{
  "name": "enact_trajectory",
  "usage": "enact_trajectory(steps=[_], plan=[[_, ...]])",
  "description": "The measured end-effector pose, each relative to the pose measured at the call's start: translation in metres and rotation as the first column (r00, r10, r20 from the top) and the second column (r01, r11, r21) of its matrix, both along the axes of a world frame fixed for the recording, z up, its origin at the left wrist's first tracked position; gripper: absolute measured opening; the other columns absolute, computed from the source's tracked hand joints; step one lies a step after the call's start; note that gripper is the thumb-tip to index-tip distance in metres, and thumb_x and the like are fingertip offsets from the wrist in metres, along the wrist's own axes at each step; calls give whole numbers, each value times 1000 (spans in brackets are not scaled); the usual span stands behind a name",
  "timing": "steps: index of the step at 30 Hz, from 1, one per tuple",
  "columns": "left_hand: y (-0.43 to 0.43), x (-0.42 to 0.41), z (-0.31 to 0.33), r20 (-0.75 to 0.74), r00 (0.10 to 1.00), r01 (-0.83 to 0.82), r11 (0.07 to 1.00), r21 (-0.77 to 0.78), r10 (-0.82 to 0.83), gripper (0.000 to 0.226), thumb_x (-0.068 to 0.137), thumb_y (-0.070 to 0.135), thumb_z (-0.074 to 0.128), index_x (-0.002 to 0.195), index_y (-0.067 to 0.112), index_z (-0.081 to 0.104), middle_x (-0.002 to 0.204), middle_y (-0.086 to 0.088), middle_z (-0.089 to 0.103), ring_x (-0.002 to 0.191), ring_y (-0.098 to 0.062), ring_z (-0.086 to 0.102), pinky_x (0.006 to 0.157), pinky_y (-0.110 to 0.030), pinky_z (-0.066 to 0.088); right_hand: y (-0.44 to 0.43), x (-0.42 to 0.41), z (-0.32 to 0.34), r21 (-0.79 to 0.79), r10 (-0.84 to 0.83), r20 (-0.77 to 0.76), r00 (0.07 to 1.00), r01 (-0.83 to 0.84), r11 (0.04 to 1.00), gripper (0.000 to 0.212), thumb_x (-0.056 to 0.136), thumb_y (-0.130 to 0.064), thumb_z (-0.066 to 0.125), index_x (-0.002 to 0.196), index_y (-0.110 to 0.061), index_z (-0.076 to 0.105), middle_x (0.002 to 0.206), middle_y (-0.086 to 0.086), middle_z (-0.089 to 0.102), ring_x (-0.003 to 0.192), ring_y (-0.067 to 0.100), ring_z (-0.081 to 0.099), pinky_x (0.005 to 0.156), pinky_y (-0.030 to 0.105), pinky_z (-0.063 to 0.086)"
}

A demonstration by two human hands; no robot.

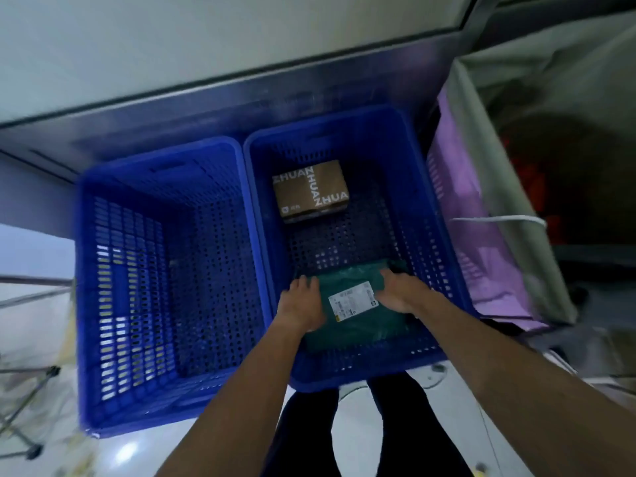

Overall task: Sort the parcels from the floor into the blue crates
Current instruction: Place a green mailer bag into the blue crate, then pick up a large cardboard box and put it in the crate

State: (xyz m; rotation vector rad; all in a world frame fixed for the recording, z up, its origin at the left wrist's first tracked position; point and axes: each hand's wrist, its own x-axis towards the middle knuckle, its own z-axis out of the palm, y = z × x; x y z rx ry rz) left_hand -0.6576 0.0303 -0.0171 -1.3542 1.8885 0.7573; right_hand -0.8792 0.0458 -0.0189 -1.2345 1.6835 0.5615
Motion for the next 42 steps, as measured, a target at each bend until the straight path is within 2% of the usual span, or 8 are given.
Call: enact_trajectory(steps=[4, 10, 14, 20, 26, 31, 34, 42], plan=[[9, 17, 57, -91, 996, -26, 1000, 3, 26, 87, 95, 42, 59, 159, 9, 9, 162, -17, 20, 145, -36, 27, 114, -48, 35, 28, 3, 74, -93, -117, 42, 992, 120, 988, 76, 99, -42, 52, 159, -11, 16, 138, 15, 55, 111, 29, 59, 87, 33, 52], [10, 46, 108, -222, 966, -133, 991, 0, 130, 83, 98, 40, 58, 161, 17, 9, 165, -13, 16, 138, -33, 41, 106, -43, 45, 53, 4, 128, -170, -109, -11, 994, 106, 980, 74, 101, -43, 48, 158, -6, 18, 147, 19, 47, 124, 35, 53, 102, 42, 47], [23, 73, 134, -292, 923, -263, 965, -1, 252, 81, 97, 38, 59, 161, 19, 12, 163, -12, 24, 137, -30, 44, 106, -39, 45, 57, 8, 152, -212, -25, -86, 996, 6, 977, 62, 102, -43, 47, 150, -5, 34, 146, 18, 47, 122, 35, 53, 95, 38, 47], [61, 124, 163, -338, 821, -501, 865, -38, 460, 77, 98, 42, 58, 159, 21, 17, 162, -13, 28, 137, -33, 44, 106, -41, 44, 52, 39, 175, -287, 109, -102, 989, -135, 948, 39, 104, -40, 47, 120, -4, 53, 124, 16, 59, 92, 27, 54, 74, 34, 47], [123, 185, 192, -388, 648, -730, 680, -72, 655, 65, 100, 35, 57, 157, 23, 27, 147, -13, 50, 90, -26, 58, 85, -44, 52, 64, 109, 175, -450, 243, -26, 970, -229, 863, 41, 102, -38, 47, 126, -5, 50, 99, 7, 59, 79, 22, 54, 58, 32, 40], [185, 258, 195, -436, 451, -878, 474, -61, 779, 66, 92, 31, 65, 151, 20, 39, 140, -12, 56, 108, -31, 64, 88, -38, 53, 91, 179, 173, -481, 343, 30, 939, -287, 828, 46, 103, -38, 47, 137, -7, 46, 120, 11, 56, 91, 22, 53, 74, 34, 48], [207, 307, 189, -450, 364, -922, 385, -48, 816, 62, 90, 28, 65, 147, 20, 43, 122, -14, 65, 90, -28, 66, 82, -40, 56, 104, 222, 175, -511, 387, 54, 920, -308, 803, 46, 104, -35, 46, 140, -6, 45, 125, 13, 52, 90, 25, 55, 73, 38, 48], [227, 427, 194, -510, 305, -935, 354, -1, 804, 50, 94, 26, 62, 141, 19, 48, 112, -5, 67, 93, -21, 65, 77, -30, 53, 141, 355, 170, -528, 379, 95, 920, -276, 803, 47, 105, -37, 44, 144, -11, 44, 141, 11, 46, 117, 30, 51, 89, 39, 45]])
